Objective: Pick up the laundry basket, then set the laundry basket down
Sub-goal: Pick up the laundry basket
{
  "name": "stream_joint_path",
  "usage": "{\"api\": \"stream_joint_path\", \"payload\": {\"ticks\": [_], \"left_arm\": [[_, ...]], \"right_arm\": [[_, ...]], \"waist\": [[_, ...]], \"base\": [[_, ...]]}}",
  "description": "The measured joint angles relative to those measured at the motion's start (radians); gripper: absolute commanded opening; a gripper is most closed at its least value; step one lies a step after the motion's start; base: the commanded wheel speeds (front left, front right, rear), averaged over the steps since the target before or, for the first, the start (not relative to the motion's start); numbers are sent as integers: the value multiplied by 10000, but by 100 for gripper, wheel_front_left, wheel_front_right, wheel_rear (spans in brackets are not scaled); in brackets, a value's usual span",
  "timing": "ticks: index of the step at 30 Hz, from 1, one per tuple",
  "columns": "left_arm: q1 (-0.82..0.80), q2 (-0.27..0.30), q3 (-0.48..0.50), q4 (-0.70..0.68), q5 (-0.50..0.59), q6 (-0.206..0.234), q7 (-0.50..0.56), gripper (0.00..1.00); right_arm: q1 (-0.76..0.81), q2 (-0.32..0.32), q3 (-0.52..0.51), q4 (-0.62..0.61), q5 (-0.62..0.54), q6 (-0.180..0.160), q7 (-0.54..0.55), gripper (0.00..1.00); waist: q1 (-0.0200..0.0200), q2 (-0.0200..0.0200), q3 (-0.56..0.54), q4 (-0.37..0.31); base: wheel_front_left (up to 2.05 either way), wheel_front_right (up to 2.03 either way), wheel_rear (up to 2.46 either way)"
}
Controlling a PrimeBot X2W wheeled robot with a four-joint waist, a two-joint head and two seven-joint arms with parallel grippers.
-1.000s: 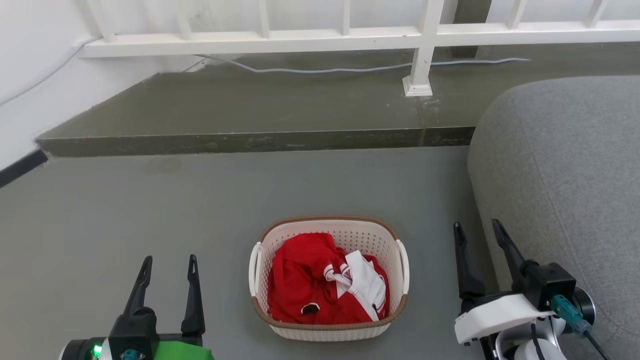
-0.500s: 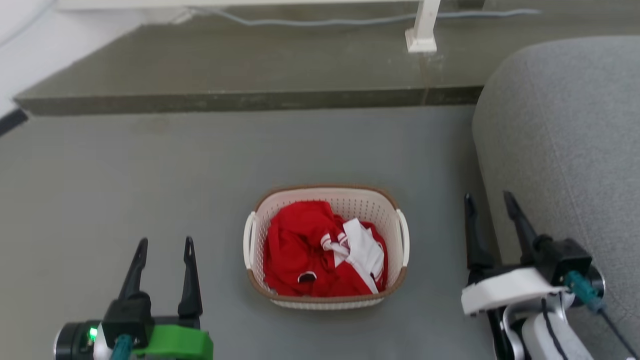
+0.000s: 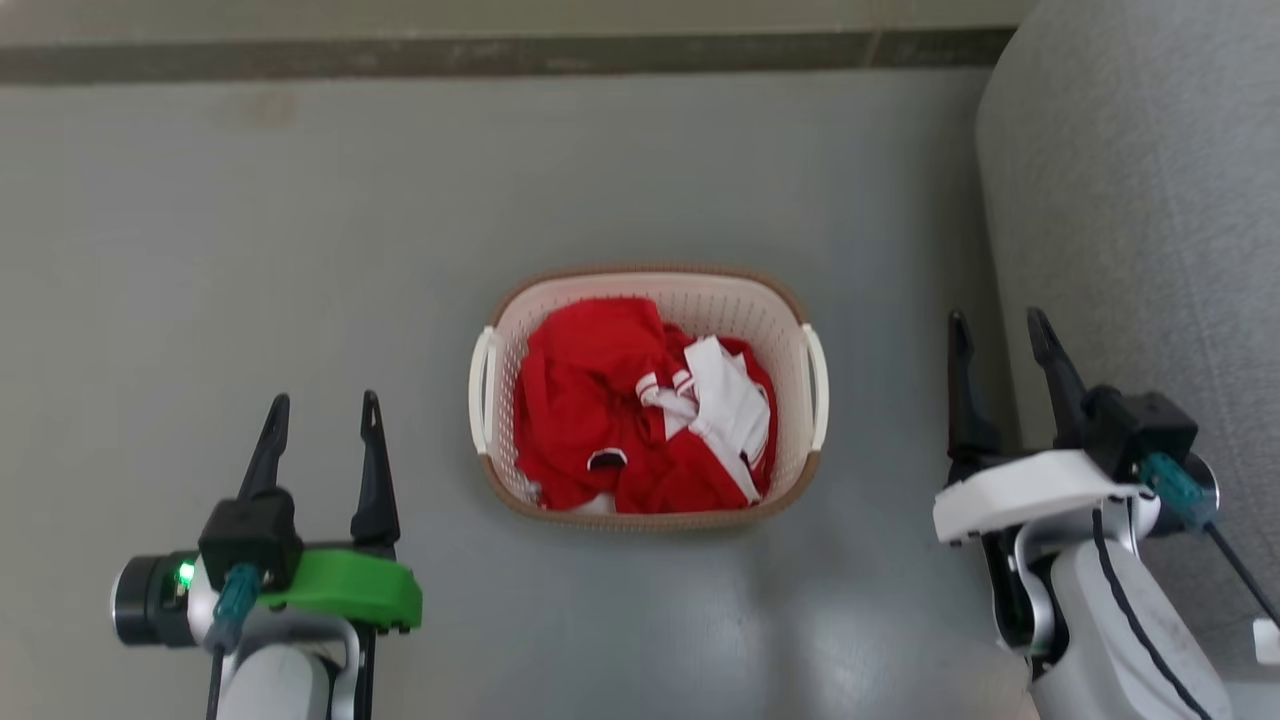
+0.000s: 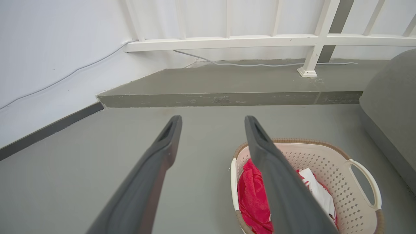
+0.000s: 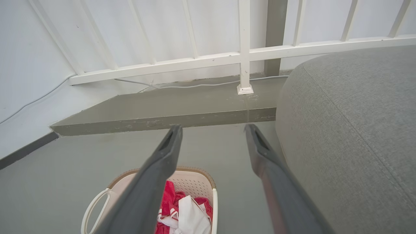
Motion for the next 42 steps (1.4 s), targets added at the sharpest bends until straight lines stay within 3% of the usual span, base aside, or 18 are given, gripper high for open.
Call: {"api": "stream_joint_path", "payload": {"ticks": [15,42], "left_arm": [[-2278,-58,-577,1839,-800,-2,0,100],[-6101,-217,-1586,4311,-1244,-178,-40,100]], "right_arm": [[-1942,-59,-29,1538,69,174,0,100],[-5224,-203,92,3914,94,265,4,100]], "waist": [[0,-1,2132,141],[0,0,5851,489]], "base": [[0,0,0],[0,0,0]]}}
